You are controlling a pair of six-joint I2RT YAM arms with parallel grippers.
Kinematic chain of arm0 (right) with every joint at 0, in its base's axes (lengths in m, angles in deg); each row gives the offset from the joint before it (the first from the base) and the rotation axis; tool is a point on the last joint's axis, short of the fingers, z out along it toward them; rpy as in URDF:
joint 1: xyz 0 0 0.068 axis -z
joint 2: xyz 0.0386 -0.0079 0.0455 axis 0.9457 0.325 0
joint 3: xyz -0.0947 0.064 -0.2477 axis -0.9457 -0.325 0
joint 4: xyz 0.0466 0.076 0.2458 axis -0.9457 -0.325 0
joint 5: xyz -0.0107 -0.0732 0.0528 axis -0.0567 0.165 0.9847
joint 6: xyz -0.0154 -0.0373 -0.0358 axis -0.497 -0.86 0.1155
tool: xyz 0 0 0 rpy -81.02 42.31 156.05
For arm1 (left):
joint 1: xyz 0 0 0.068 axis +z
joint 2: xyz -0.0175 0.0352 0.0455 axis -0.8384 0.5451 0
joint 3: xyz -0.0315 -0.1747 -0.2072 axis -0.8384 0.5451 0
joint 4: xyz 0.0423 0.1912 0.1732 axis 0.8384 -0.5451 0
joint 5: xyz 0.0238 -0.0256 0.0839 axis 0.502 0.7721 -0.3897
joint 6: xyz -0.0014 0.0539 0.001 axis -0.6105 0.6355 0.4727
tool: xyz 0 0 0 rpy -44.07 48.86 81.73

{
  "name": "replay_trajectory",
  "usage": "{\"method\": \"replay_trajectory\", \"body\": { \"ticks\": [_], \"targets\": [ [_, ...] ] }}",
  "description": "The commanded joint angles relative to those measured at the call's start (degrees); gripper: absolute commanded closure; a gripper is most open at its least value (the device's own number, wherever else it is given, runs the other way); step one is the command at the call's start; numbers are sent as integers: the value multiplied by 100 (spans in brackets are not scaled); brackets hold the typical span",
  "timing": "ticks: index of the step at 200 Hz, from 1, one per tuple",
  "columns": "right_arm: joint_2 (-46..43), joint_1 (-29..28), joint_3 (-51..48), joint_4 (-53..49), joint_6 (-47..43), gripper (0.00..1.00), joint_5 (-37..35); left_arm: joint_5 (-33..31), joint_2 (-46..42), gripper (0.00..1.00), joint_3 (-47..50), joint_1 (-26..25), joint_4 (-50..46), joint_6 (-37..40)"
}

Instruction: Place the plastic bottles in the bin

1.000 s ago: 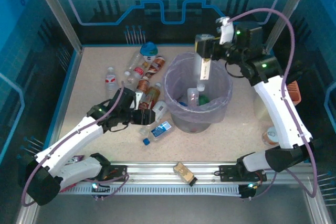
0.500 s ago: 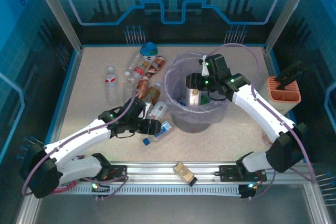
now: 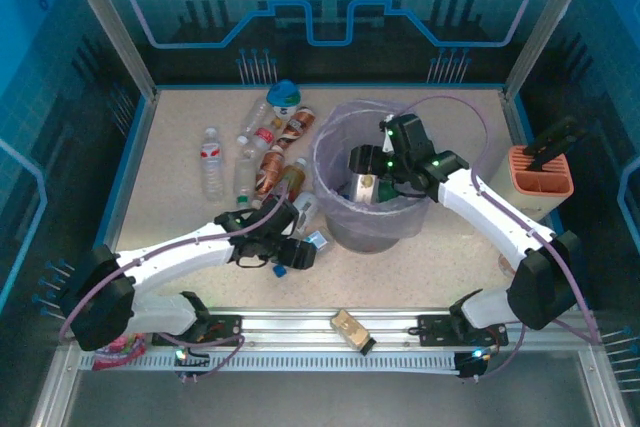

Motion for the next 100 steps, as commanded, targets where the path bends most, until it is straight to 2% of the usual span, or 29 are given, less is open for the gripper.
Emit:
{"method": "replay_trajectory", "body": {
  "ticks": [1, 18, 62, 100],
  "targets": [
    [-197, -102, 192, -308, -31, 19, -78, -204, 122, 20, -147, -56, -82, 182],
    [-309, -106, 285, -480, -69, 15, -139, -194, 190, 20, -153, -74, -36, 210],
    [-628, -102, 516, -805, -219, 14, -230, -182, 386, 21, -151, -129, 1, 277],
    [-909, -84, 762, -897, -353, 15, -231, -173, 511, 28, -133, -152, 73, 298]
  ]
}}
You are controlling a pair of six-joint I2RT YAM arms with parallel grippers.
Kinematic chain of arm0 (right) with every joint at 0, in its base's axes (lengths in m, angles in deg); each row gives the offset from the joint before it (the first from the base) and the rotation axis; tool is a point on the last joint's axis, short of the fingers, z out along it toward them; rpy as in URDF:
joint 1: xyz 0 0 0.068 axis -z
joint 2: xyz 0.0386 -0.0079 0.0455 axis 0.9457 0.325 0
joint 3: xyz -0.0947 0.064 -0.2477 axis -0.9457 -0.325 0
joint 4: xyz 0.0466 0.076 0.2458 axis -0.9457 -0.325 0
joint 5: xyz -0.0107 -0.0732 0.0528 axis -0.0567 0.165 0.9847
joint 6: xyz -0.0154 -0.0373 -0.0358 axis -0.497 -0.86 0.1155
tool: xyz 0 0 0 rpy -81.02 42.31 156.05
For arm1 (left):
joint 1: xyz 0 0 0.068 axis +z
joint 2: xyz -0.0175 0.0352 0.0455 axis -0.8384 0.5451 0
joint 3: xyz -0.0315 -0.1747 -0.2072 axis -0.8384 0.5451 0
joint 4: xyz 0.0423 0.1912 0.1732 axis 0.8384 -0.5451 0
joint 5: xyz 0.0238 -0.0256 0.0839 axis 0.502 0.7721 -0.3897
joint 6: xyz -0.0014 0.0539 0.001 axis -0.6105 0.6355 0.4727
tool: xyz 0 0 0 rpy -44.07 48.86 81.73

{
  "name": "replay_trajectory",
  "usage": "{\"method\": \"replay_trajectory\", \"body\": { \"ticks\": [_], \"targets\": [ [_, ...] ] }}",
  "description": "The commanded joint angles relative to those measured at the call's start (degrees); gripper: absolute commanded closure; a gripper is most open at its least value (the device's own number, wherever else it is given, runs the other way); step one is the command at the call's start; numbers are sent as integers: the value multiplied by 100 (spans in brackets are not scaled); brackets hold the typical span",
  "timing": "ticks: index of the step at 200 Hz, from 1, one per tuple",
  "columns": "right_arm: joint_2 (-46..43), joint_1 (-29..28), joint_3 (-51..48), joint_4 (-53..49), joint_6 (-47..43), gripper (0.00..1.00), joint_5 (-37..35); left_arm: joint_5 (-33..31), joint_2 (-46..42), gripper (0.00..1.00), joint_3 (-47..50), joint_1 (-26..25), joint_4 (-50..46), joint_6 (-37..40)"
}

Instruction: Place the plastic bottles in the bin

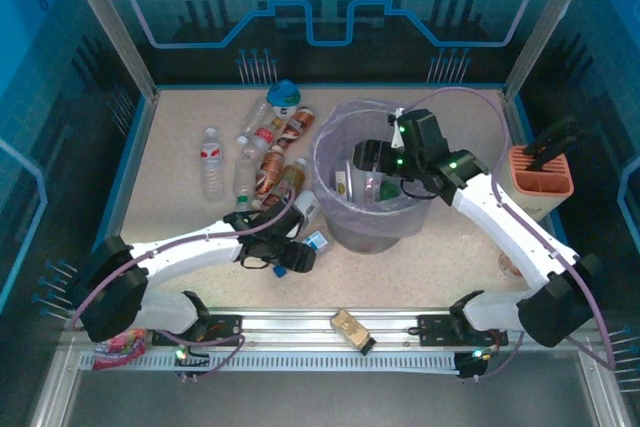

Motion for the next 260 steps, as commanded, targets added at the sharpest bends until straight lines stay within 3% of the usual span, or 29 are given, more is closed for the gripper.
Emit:
{"method": "replay_trajectory", "body": {
  "ticks": [1, 53, 128, 145, 179, 224, 260],
  "targets": [
    [-229, -45, 289, -207, -164, 15, -86, -66, 127, 29, -127, -60, 30, 135],
    [-391, 232, 457, -220, -187, 16, 215, -88, 139, 45, -120, -87, -20, 139],
    [-487, 604, 652, -95, -372, 17, 641, -179, -355, 55, -240, -96, -398, 166],
    [-456, 611, 735, -71, -414, 17, 765, -471, -565, 57, -337, -96, -697, 99],
    [-446, 602, 730, 445, -441, 17, 1356, -1738, -1248, 63, -443, -91, -1196, -628],
    [-212, 312, 1148, 602, -638, 16, 1827, -2238, -2245, 64, -750, 494, -1498, -1412],
    [-17, 42, 1367, 803, -499, 16, 1890, -2181, -2851, 64, -1120, 1014, -927, -1245]
  ]
}}
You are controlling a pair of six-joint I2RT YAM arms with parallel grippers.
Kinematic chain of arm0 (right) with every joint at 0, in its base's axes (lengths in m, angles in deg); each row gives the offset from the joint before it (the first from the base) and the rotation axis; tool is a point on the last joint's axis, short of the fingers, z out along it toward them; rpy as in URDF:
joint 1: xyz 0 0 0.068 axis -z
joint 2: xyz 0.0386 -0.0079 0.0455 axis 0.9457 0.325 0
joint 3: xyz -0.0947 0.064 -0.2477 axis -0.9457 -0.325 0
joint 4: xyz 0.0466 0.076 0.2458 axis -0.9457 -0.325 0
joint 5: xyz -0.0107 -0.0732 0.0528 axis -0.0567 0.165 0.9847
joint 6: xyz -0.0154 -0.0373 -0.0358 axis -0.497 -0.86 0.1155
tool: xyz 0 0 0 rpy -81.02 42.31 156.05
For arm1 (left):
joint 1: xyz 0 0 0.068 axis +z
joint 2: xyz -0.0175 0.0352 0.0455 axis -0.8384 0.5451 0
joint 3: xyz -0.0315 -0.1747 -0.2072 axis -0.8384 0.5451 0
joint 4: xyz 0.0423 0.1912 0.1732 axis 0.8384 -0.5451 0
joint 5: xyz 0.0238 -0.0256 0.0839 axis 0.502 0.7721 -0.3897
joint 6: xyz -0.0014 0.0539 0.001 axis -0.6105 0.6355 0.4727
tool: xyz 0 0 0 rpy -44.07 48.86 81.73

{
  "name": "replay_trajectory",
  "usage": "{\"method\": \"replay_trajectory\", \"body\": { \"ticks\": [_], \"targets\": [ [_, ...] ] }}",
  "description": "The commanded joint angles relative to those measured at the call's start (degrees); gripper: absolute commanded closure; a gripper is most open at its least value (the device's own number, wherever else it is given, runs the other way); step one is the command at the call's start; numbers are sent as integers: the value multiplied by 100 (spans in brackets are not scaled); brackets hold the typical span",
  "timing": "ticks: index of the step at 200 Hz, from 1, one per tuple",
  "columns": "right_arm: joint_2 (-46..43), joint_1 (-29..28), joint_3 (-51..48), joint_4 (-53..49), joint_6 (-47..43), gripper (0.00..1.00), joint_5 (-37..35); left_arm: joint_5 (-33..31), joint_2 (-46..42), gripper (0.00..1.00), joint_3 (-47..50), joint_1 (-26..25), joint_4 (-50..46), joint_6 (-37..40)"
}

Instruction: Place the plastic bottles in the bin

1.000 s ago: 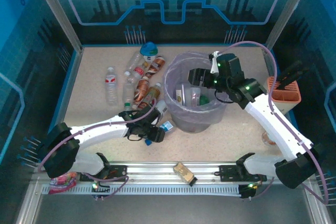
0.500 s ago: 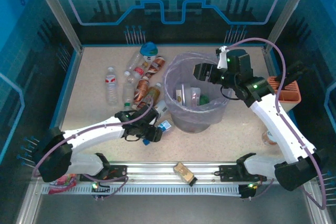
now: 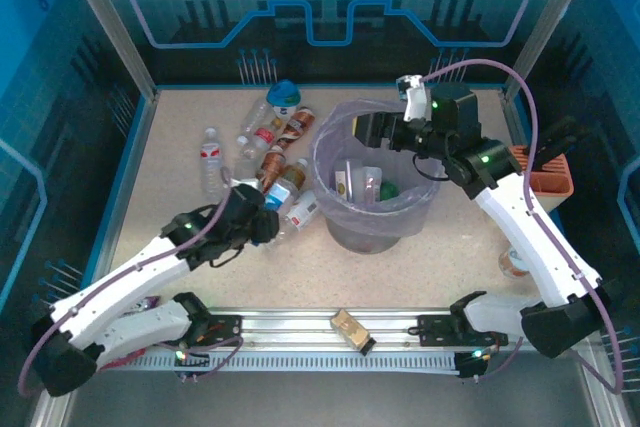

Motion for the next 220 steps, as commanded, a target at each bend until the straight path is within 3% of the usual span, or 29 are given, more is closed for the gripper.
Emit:
{"method": "replay_trajectory", "body": {
  "ticks": [1, 55, 132, 171, 220],
  "targets": [
    [143, -161, 252, 316, 26, 16, 221, -189, -307, 64, -357, 248, 323, -49],
    [704, -649, 702, 841, 397, 11, 384, 188, 84, 66, -1154, 395, 1498, 746],
    [1601, -1111, 1394, 1178, 542, 8, 563, 1108, 868, 66, -1952, 396, 2332, 1053],
    [1866, -1052, 1619, 1071, 509, 15, 310, 1323, 976, 66, -2044, 396, 2398, 1032],
    [1895, -989, 1563, 1253, 621, 39, 308, 1293, 1084, 66, -2095, 397, 2370, 1088]
  ]
}}
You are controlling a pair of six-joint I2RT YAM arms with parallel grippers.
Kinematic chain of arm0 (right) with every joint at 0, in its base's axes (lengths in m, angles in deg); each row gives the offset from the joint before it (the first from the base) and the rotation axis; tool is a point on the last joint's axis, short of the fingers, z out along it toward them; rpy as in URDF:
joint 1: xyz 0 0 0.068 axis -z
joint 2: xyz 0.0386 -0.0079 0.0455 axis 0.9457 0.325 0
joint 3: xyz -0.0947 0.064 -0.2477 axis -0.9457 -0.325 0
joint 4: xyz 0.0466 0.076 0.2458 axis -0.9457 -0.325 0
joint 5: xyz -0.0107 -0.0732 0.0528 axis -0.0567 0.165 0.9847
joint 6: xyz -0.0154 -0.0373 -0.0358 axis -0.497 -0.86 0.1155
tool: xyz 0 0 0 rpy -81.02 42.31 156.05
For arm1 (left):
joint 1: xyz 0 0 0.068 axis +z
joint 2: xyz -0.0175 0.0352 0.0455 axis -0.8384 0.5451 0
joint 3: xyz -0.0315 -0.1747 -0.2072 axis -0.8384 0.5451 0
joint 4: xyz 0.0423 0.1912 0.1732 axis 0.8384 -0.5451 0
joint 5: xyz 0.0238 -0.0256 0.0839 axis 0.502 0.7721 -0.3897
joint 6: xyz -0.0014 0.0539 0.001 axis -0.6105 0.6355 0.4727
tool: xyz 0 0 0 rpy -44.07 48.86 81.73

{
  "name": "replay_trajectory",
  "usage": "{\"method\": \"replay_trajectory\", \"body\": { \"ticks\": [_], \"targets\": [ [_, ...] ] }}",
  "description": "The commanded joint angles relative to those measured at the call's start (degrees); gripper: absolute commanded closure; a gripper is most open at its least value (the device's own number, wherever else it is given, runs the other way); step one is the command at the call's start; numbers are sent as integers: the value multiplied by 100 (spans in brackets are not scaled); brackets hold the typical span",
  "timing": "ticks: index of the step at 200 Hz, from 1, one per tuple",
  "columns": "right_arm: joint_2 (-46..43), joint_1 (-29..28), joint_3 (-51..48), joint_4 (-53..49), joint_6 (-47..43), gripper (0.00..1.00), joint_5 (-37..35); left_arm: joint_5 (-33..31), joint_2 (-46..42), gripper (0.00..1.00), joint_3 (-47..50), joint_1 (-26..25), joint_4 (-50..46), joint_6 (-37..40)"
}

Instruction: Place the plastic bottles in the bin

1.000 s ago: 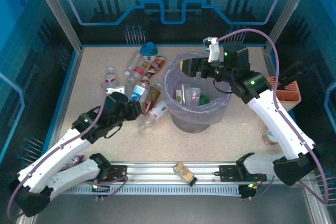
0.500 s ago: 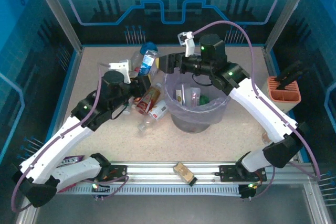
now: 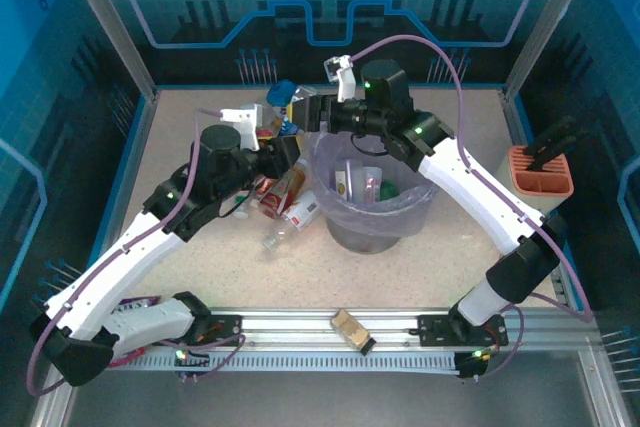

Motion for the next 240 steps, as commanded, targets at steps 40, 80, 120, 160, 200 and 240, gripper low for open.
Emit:
{"method": "replay_trajectory", "body": {
  "ticks": [40, 80, 120, 160, 200, 240],
  "targets": [
    [-36, 101, 145, 362, 40, 47, -95, 161, 115, 48, -292, 31, 201, 203],
    [-184, 133, 181, 343, -81, 53, -214, 233, -119, 23, 22, 185, 354, 48],
    [-365, 408, 381, 239, -246, 54, -287, 360, -423, 7, 260, 494, -39, -96],
    [-733, 757, 585, -319, -715, 55, -529, 471, -242, 2, 160, 1042, -1076, -359],
    [-1027, 1121, 845, -1943, -1750, 57, -1139, 817, 49, 1, 116, 1950, -1633, -413],
    [-1223, 906, 352, -2903, -2394, 59, -2210, 850, 416, 1, 104, 2709, -1836, -102]
  ]
}}
